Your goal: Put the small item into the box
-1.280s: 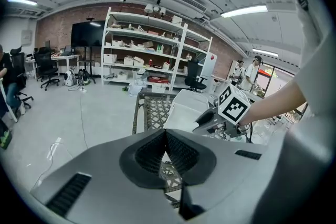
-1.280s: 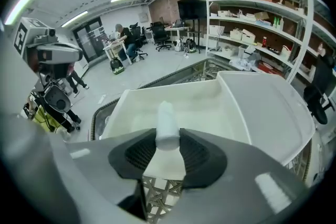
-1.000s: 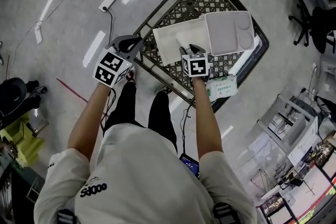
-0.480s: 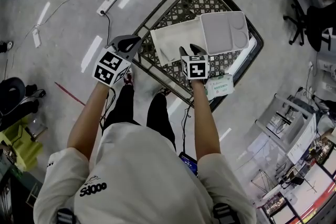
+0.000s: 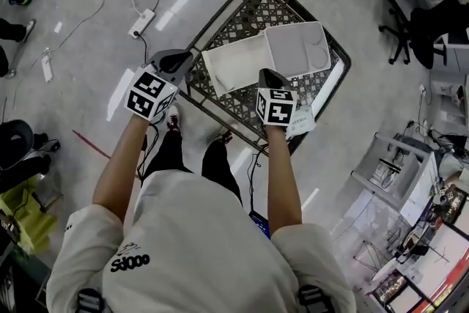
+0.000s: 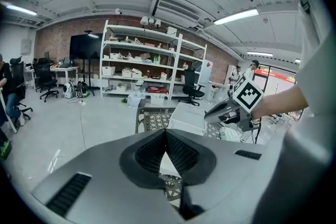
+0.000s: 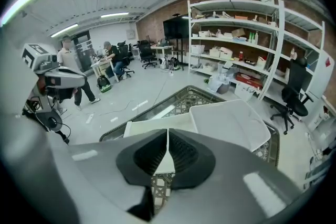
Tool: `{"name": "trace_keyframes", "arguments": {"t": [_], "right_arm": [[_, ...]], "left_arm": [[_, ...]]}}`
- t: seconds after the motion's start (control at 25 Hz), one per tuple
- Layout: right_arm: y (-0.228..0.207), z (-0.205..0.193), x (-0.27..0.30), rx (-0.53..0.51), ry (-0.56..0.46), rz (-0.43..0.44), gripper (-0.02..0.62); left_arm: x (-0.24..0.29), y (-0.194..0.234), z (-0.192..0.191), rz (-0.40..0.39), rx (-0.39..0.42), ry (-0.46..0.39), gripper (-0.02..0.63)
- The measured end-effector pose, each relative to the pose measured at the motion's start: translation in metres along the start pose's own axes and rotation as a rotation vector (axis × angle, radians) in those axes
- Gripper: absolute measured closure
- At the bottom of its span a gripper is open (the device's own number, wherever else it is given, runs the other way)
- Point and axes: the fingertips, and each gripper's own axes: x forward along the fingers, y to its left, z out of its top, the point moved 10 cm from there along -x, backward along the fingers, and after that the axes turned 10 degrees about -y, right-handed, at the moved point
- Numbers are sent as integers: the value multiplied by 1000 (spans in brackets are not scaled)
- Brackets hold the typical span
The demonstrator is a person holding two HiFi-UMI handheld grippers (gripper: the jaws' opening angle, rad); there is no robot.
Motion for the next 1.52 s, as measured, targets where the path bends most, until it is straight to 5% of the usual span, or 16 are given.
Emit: {"name": "trace_keyframes", "arguments": {"t": [1.52], "right_arm": [[20, 172, -219, -233, -620, -23, 584]], "left_arm": [[-49, -62, 203, -138, 341, -393, 600]]}}
